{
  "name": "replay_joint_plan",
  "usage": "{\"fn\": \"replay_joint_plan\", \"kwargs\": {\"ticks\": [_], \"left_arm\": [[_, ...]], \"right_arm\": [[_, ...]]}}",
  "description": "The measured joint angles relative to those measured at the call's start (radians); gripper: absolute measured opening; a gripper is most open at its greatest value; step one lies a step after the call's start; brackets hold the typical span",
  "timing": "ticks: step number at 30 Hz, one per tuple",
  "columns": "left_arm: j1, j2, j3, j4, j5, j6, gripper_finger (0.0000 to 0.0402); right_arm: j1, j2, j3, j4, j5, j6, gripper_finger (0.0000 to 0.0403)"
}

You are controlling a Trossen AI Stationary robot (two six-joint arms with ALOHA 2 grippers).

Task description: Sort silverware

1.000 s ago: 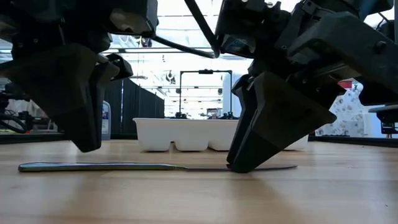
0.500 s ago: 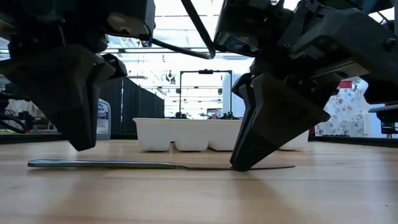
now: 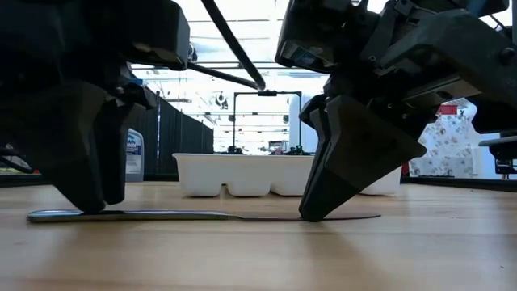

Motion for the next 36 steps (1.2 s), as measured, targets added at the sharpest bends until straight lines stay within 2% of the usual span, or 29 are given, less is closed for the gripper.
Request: {"fn": "replay_joint_plan", "kwargs": {"ticks": [4, 13, 18, 26, 36], "left_arm": [[-0.001, 0.000, 0.000, 0.031, 0.053, -0.001, 0.0129], [-0.001, 0.002, 0.026, 0.036, 0.122, -0.026, 0.0129], [-0.003, 0.003, 0.045, 0.040, 0.196, -0.068, 0.0129], [-0.005, 0.003, 0.020, 0.034, 0.131, -0.114, 0.0129], [0.001, 0.001, -0.010, 0.056, 0.158, -0.156, 0.0129]], "right_arm": [[0.000, 0.000, 0.000, 0.000, -0.001, -0.003, 0.0001], [0.000, 0.001, 0.000, 0.000, -0.006, -0.001, 0.0001], [0.000, 0.002, 0.000, 0.000, -0.006, 0.000, 0.0001], [0.000, 0.002, 0.000, 0.000, -0.006, 0.001, 0.0002], [0.000, 0.002, 0.000, 0.001, -0.006, 0.001, 0.0002]]}}
